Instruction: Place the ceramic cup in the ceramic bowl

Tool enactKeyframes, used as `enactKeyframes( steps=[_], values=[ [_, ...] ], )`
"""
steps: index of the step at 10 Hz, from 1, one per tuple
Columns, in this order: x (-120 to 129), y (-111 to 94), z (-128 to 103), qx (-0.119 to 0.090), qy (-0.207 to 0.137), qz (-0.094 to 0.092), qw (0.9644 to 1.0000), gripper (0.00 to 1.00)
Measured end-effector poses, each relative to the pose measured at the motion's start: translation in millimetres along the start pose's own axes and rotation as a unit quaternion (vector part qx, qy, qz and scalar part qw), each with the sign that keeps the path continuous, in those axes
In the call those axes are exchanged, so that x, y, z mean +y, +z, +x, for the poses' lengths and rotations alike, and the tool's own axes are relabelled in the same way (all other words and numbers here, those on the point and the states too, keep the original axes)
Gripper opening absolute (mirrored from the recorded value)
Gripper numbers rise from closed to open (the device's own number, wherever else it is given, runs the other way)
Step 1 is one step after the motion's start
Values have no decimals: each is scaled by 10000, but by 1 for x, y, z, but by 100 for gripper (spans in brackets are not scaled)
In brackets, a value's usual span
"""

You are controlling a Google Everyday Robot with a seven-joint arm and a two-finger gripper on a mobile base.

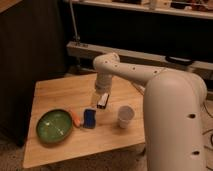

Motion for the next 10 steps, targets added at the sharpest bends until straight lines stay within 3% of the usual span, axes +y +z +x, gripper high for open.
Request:
enactKeyframes(
  steps=[4, 6, 8, 10],
  values=[
    [-13, -89, 32, -423, 504, 295, 9974, 80],
    [-24, -132, 82, -528, 1022, 433, 9924, 80],
    [-24, -148, 117, -437, 1469, 606, 9863, 80],
    [-15, -142, 160, -219, 1900, 726, 9788, 80]
  ],
)
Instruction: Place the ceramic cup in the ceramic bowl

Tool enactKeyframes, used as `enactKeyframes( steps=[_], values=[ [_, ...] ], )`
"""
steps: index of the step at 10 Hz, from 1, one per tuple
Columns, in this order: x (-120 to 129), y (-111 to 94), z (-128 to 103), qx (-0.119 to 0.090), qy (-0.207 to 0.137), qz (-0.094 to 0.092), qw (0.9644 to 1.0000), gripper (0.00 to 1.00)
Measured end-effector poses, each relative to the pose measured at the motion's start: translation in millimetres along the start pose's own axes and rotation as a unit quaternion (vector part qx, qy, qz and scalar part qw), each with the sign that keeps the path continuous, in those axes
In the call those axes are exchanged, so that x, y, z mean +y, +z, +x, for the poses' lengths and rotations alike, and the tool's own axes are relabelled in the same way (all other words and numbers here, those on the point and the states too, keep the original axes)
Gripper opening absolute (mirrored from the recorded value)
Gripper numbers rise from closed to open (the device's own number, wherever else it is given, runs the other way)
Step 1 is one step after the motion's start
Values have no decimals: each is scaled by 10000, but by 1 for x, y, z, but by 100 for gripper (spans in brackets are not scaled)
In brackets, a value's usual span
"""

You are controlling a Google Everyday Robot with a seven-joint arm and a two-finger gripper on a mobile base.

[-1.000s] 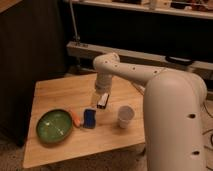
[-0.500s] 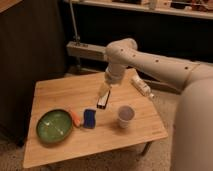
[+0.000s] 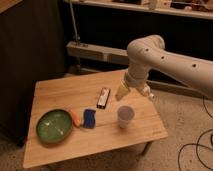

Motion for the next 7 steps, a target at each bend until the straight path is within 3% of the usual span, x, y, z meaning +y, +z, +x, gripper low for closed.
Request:
enactKeyframes(
  steps=[2, 7],
  values=[
    [0, 22, 18, 74, 210, 139, 9997, 80],
    [0, 24, 19, 76, 222, 163, 9996, 80]
  ],
)
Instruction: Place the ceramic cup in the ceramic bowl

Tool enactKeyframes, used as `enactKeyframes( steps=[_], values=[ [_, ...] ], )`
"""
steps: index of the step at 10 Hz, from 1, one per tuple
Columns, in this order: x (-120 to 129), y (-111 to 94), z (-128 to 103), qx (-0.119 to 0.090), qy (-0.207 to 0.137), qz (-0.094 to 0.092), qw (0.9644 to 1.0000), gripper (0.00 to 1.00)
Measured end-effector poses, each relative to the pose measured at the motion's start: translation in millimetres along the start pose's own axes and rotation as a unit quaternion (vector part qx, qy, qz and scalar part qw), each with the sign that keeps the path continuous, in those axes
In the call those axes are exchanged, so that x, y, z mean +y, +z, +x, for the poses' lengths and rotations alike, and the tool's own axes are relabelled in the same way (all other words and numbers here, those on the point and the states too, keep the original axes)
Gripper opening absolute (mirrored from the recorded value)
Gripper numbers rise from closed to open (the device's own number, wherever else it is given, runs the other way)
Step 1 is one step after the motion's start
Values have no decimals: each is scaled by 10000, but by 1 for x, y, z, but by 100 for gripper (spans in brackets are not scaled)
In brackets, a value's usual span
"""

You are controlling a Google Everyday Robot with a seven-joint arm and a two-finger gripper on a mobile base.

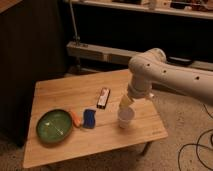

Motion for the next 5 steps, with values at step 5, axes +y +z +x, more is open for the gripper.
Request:
enactKeyframes(
  steps=[5],
  values=[
    [-17, 44, 13, 137, 409, -317, 9986, 80]
  ],
)
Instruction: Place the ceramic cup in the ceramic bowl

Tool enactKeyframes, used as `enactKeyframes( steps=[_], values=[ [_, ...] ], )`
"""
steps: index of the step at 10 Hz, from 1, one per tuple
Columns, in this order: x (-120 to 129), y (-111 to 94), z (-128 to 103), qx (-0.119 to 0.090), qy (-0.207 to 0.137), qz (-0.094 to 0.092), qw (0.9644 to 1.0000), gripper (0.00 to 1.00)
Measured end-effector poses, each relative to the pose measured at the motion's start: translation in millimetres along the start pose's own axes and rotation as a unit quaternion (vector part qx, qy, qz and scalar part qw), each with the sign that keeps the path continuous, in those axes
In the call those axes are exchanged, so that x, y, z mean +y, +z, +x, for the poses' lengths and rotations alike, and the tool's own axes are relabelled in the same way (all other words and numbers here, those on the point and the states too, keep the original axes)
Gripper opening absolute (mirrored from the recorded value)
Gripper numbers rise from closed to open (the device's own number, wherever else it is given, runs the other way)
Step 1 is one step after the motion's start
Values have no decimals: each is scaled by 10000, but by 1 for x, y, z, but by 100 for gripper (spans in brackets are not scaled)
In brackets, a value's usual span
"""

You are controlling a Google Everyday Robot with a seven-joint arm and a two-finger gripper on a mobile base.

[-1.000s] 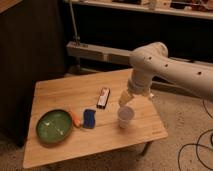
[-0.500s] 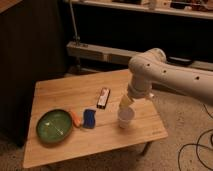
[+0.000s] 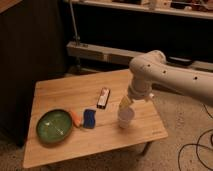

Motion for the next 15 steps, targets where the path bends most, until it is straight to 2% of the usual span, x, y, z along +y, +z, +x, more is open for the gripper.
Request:
enactKeyframes(
  steps=[2, 5, 8, 10, 11, 13, 14, 15],
  values=[
    [-17, 9, 11, -9, 194, -146, 9997, 80],
    [-24, 28, 12, -84, 288, -353, 9989, 79],
    [-27, 63, 5, -84, 358, -338, 9988, 58],
    [-30, 73, 3, -81, 451, -309, 9985, 58],
    [-29, 77, 0, -68, 462, -319, 9984, 58],
    [-24, 90, -1, 28, 482, -514, 9975, 58],
    [-11, 99, 3, 151, 390, -652, 9970, 57],
    [5, 104, 5, 239, 260, -765, 9964, 52]
  ],
)
